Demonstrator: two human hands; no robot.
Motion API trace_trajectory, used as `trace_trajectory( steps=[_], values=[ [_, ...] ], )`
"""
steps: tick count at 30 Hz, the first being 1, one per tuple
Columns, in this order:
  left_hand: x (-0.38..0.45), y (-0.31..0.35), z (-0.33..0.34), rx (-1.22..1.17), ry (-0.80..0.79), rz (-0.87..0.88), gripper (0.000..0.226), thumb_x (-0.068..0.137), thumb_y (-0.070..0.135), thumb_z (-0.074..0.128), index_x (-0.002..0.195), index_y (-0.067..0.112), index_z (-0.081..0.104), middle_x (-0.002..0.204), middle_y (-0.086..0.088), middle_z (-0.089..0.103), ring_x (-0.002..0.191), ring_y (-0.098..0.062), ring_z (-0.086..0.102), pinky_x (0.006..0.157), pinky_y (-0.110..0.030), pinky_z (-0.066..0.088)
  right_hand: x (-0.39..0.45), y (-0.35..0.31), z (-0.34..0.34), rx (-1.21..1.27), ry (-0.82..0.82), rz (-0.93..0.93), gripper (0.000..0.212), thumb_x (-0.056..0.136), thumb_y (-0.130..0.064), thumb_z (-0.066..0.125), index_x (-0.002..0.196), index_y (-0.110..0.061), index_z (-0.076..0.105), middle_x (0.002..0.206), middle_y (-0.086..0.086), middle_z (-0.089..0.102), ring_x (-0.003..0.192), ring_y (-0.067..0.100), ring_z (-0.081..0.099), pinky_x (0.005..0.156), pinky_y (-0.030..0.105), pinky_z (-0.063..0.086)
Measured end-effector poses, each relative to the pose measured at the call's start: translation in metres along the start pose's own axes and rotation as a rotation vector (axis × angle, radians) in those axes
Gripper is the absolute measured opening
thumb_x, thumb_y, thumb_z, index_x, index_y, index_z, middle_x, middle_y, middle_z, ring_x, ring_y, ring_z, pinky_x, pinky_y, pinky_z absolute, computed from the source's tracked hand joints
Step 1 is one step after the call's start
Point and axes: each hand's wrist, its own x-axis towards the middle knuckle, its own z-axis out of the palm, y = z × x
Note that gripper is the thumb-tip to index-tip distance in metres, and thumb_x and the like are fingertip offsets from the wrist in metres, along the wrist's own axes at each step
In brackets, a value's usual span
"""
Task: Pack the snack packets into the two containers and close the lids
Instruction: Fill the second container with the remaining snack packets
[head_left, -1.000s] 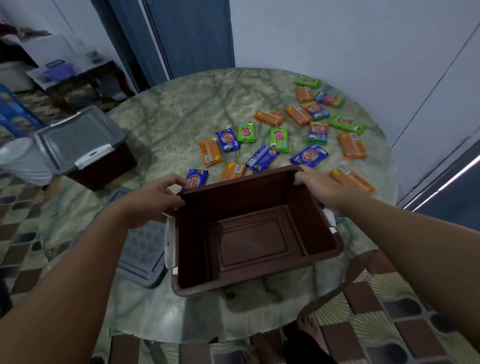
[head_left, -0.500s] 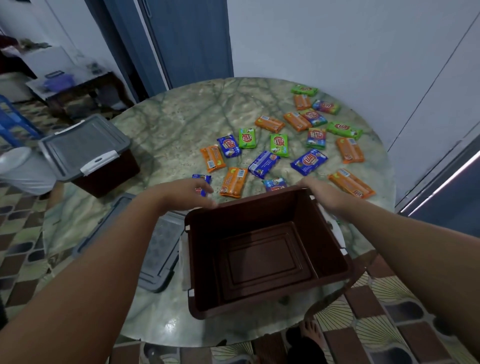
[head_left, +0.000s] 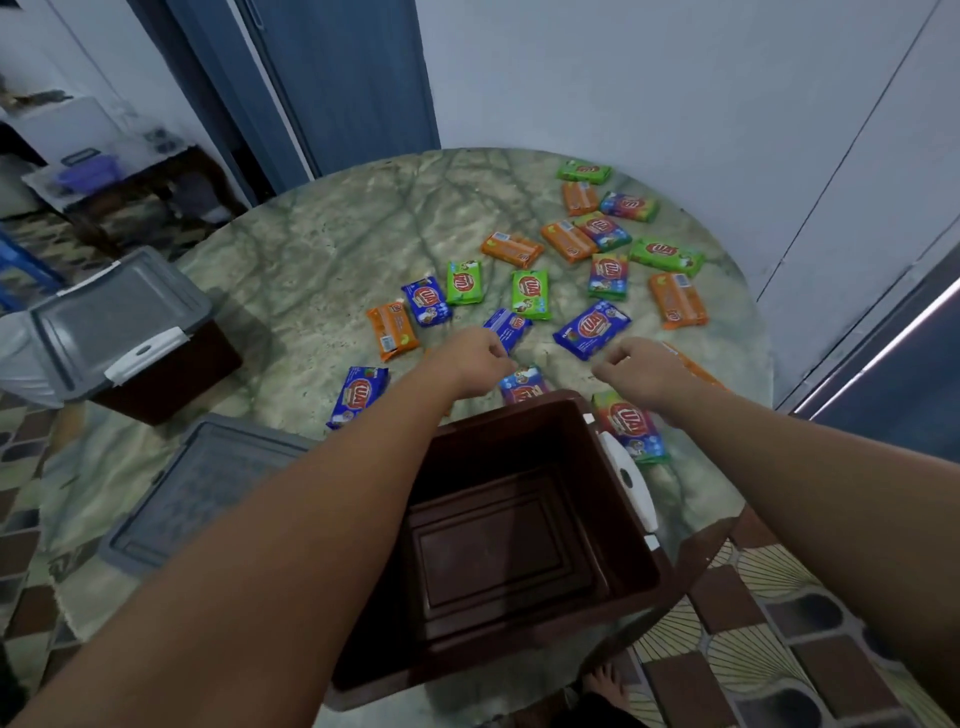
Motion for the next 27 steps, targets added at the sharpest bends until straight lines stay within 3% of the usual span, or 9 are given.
trace_trajectory(
  steps=[6,9,13,17,20,23,27],
  values=[
    [0.036,0.016,0.024,0.081,-0.044,-0.075,0.03,0.094,0.035,0.068,0.099,0.006,0.072,0.095,-0.014,0.073,0.091,-0.025,0.07,0.08,-0.038,0.056,0.017,0.02,-0.01,-0.232,-0.101,0.037,0.032,0.088,-0.042,0.074,0.103,-0.017,0.06,0.1,0.004,0.064,0.096,0.024,0.061,0.085,0.038,0.051],
    [0.052,0.018,0.035,0.16,-0.069,-0.1,0.032,0.092,0.039,0.069,0.096,0.007,0.072,0.091,-0.012,0.074,0.086,-0.024,0.07,0.068,-0.032,0.053,0.017,0.021,-0.01,-0.321,-0.152,0.032,0.042,0.086,-0.048,0.074,0.108,-0.018,0.056,0.105,0.004,0.063,0.095,0.023,0.06,0.078,0.035,0.049],
    [0.068,0.013,0.047,0.259,-0.087,-0.116,0.038,0.09,0.045,0.067,0.099,0.008,0.069,0.098,-0.01,0.074,0.089,-0.027,0.07,0.08,-0.039,0.06,0.016,0.024,-0.005,-0.451,-0.138,0.04,0.061,0.08,-0.06,0.075,0.116,-0.018,0.05,0.109,0.006,0.059,0.092,0.024,0.054,0.069,0.033,0.042],
    [0.073,0.006,0.053,0.309,-0.126,-0.111,0.042,0.093,0.04,0.067,0.114,0.004,0.067,0.111,-0.012,0.071,0.101,-0.03,0.069,0.09,-0.042,0.058,0.015,0.031,0.007,-0.493,-0.13,0.125,0.091,0.068,-0.069,0.08,0.132,-0.016,0.045,0.129,0.015,0.056,0.111,0.033,0.058,0.08,0.04,0.05],
    [0.076,0.002,0.056,0.312,-0.126,-0.114,0.047,0.091,0.046,0.069,0.117,0.007,0.066,0.113,-0.013,0.071,0.104,-0.03,0.068,0.093,-0.043,0.056,0.012,0.03,0.015,-0.5,-0.152,0.182,0.099,0.073,-0.066,0.079,0.146,-0.016,0.032,0.141,0.021,0.046,0.121,0.042,0.055,0.09,0.047,0.052],
    [0.08,-0.001,0.064,0.214,-0.092,-0.172,0.064,0.081,0.053,0.077,0.122,0.007,0.06,0.114,-0.012,0.069,0.104,-0.031,0.068,0.089,-0.042,0.057,0.009,0.028,0.02,-0.511,-0.145,0.213,0.094,0.08,-0.059,0.077,0.146,-0.015,0.027,0.142,0.025,0.04,0.119,0.046,0.054,0.088,0.049,0.052],
    [0.086,0.001,0.074,0.13,0.0,-0.243,0.101,0.073,0.041,0.088,0.146,0.001,0.03,0.135,-0.018,0.058,0.121,-0.036,0.06,0.093,-0.041,0.052,0.008,0.025,0.025,-0.485,-0.111,0.228,0.086,0.083,-0.042,0.079,0.145,-0.014,0.027,0.143,0.025,0.038,0.121,0.048,0.052,0.092,0.053,0.052]
  ],
)
